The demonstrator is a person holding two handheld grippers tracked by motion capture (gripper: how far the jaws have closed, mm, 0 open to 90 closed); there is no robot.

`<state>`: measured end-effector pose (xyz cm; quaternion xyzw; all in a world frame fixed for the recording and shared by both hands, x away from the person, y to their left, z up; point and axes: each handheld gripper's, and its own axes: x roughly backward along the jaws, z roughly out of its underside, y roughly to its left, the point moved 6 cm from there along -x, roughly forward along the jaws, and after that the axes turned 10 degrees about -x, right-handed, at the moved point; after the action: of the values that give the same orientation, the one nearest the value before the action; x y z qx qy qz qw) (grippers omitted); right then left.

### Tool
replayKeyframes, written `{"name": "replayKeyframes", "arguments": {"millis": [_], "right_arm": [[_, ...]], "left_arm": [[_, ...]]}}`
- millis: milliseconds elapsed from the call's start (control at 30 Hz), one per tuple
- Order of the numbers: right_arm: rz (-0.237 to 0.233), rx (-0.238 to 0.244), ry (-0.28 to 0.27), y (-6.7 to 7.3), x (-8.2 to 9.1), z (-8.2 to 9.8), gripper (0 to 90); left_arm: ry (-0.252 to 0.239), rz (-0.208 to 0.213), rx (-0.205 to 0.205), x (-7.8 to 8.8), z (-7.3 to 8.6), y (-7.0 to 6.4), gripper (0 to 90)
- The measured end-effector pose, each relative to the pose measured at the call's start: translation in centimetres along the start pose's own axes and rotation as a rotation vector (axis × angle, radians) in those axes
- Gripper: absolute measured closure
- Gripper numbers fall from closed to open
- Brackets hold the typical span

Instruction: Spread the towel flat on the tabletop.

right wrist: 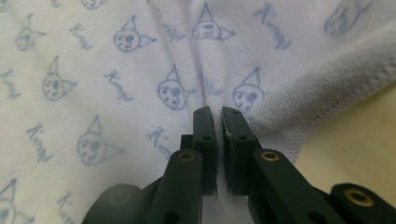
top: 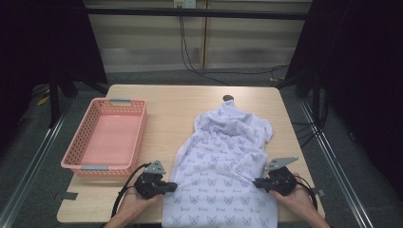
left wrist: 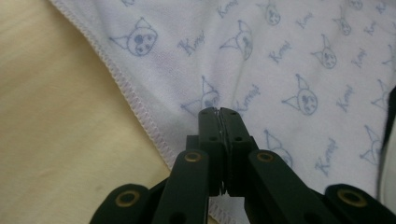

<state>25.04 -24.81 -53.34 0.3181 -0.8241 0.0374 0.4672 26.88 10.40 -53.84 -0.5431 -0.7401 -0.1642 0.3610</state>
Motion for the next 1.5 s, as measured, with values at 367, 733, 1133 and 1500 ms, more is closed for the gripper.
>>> {"name": "replayKeyframes", "arguments": {"millis": [367,733,1133,1500], "right_arm": [[-0.026,0.003,-0.098,2.0,4.2,2.8,72.1],[0.047,-0.034,-0.193,-1.3,2.8,-1.3,54.5],[0.136,-0.053,-0.152,-3.9,-1.1,-4.5,49.3],[0.149,-0.024,-0.118,-4.1,-2.8,-4.7,51.6]], "left_arm": [[-0.018,0.110,-0.038,1.3,0.8,-4.8,83.2],[-0.130,-0.090,0.044,-0.6,-4.5,3.4,60.0],[-0.034,-0.129,0.038,-3.8,-5.1,6.1,87.6],[-0.137,-0.107,0.032,3.0,-2.5,1.9,87.9]]}}
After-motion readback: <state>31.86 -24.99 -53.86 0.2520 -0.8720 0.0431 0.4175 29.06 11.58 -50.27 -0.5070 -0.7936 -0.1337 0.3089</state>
